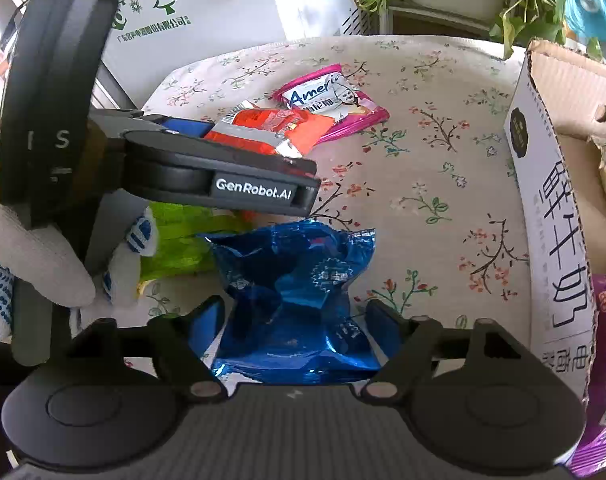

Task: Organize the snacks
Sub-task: 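Carry red-orange bag in left tool while right tool carries blue bag to box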

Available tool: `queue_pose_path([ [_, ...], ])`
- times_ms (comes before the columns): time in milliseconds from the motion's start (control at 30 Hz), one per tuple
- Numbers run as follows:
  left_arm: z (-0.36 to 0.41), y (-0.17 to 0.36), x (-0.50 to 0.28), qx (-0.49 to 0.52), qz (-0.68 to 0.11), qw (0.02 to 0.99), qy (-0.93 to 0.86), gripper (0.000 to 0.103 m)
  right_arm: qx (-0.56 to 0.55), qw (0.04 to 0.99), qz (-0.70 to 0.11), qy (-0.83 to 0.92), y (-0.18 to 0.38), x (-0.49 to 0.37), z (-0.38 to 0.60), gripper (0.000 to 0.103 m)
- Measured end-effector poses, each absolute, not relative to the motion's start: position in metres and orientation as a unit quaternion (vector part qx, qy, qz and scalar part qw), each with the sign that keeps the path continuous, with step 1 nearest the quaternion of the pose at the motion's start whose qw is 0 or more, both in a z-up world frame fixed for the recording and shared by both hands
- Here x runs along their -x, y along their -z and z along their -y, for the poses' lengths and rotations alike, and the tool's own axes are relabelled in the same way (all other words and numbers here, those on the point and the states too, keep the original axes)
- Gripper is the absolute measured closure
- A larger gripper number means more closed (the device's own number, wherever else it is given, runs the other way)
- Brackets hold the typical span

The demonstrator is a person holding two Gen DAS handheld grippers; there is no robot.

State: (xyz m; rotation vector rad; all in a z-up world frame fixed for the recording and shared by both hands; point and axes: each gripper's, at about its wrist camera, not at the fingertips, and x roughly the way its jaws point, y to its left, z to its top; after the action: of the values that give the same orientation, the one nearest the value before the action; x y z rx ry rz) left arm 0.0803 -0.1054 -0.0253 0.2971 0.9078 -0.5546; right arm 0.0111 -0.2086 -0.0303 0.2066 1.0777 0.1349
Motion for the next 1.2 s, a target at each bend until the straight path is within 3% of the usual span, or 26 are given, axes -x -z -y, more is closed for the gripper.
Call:
queue_pose_path([
  [67, 0.106, 0.025, -0.078, -0.146, -0.429, 0.851, 0.266, 0.012, -0.1, 0.851, -0.511, -0.065, 0.03, -0.011, 0.211, 0.028],
  [233, 0.105, 0.021, -0.075, -0.144, -0.425, 0.851, 0.275, 0.032, -0.104, 0.854, -0.506, -0.066, 0.027, -0.008, 0.214, 0.038],
  [467, 0.105, 0.011, -0.072, -0.115, -0.425, 0.854, 0.276, 0.033, -0.104, 0.862, -0.493, -0.059, 0.016, -0.004, 0.221, 0.044],
  [1200, 0.089, -0.017, -0.063, -0.062, -0.404, 0.879, 0.247, 0.033, -0.1, 0.885, -0.453, -0.045, -0.014, 0.012, 0.237, 0.045],
])
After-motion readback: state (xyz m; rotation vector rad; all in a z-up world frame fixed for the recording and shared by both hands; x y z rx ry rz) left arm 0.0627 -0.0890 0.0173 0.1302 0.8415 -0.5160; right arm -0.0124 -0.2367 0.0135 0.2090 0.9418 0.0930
